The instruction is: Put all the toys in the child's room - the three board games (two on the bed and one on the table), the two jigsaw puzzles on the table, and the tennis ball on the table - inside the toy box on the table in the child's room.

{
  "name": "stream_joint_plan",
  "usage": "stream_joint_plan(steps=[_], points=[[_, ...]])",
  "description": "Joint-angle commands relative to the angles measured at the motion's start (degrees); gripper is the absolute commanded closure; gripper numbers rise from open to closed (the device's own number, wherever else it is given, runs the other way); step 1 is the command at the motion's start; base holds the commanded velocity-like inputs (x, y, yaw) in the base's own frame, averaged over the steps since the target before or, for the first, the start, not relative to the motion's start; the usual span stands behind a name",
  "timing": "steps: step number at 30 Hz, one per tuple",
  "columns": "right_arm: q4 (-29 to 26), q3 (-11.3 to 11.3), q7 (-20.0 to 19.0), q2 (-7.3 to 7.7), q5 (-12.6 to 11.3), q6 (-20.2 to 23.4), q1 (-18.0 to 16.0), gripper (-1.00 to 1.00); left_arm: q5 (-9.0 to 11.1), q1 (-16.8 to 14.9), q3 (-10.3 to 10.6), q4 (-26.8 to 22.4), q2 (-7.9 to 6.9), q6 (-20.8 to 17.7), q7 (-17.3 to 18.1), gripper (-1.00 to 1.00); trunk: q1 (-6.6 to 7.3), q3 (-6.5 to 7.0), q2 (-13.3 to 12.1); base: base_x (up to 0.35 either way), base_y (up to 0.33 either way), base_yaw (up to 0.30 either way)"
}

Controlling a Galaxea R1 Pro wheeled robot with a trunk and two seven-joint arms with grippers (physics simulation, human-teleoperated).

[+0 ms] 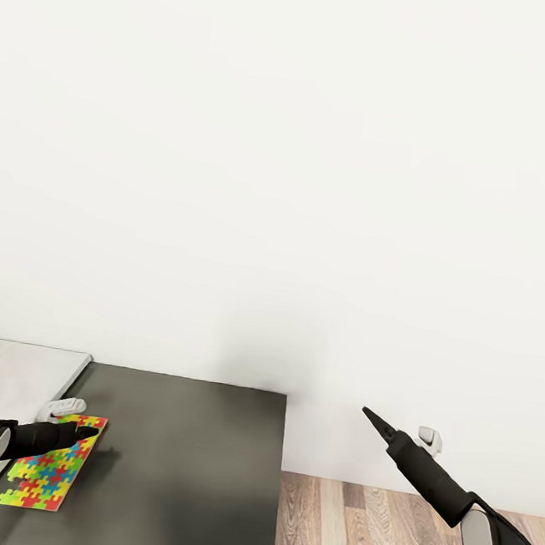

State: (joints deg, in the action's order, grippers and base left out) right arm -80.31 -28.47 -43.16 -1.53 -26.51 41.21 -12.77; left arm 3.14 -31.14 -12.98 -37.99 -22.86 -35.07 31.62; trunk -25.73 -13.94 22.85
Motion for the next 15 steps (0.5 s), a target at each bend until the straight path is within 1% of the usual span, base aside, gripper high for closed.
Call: stream_joint_plan(steps=[1, 6, 12, 15], points=[[0.0, -0.1, -0.1, -0.05, -0.1, 0.4, -0.1, -1.0, 1.0, 0.0, -0.1, 1.3, 0.18, -0.7, 0.0, -1.0, -0.05, -0.12, 0.1, 0.0, 0.0, 0.0], [0.0, -0.2, -0.1, -0.05, -0.1, 0.4, -0.1, -1.0, 1.0, 0.0, -0.1, 1.3, 0.19, -0.7, 0.0, -1.0, -0.05, -0.12, 0.1, 0.0, -0.056, 0.0], [0.0, -0.2, -0.1, -0.05, -0.1, 0.4, -0.1, -1.0, 1.0, 0.0, -0.2, 1.3, 0.19, -0.7, 0.1, -1.0, -0.05, -0.12, 0.1, 0.0, -0.203, 0.0], [0.0, -0.2, -0.1, -0.05, -0.1, 0.4, -0.1, -1.0, 1.0, 0.0, -0.1, 1.3, 0.2, -0.7, 0.2, -1.0, -0.05, -0.12, 0.1, 0.0, -0.092, 0.0]])
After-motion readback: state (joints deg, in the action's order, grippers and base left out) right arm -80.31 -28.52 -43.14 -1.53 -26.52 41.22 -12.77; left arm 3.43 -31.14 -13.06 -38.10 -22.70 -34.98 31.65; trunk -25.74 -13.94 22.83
